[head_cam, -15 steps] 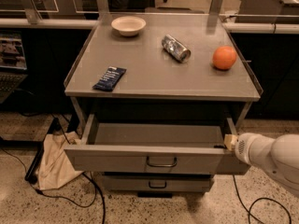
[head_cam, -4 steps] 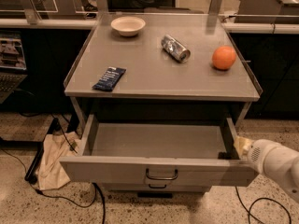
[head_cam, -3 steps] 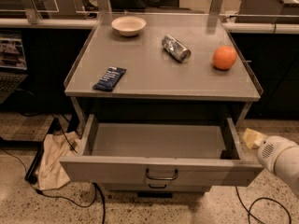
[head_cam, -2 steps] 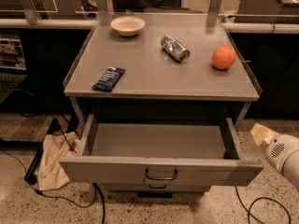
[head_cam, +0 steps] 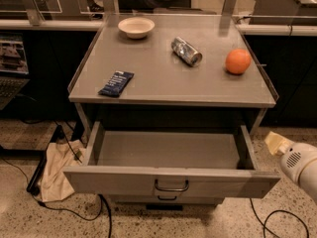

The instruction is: Open top drawer

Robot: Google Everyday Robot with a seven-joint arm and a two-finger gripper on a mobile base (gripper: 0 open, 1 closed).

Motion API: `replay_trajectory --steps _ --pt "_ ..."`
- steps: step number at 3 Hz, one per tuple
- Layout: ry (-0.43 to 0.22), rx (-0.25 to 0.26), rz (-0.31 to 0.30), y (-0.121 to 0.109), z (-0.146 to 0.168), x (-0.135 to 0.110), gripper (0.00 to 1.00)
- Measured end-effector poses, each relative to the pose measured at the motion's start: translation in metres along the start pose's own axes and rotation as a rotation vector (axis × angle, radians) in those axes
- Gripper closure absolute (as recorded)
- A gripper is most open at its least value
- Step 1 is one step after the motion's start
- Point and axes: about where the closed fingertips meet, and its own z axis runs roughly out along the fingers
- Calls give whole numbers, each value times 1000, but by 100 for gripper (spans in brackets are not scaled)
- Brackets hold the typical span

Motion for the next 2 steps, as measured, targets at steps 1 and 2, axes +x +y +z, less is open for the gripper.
replay_trajectory --steps 1,2 --pt "0 0 0 0 0 0 0" --pt "0 0 0 0 0 0 0"
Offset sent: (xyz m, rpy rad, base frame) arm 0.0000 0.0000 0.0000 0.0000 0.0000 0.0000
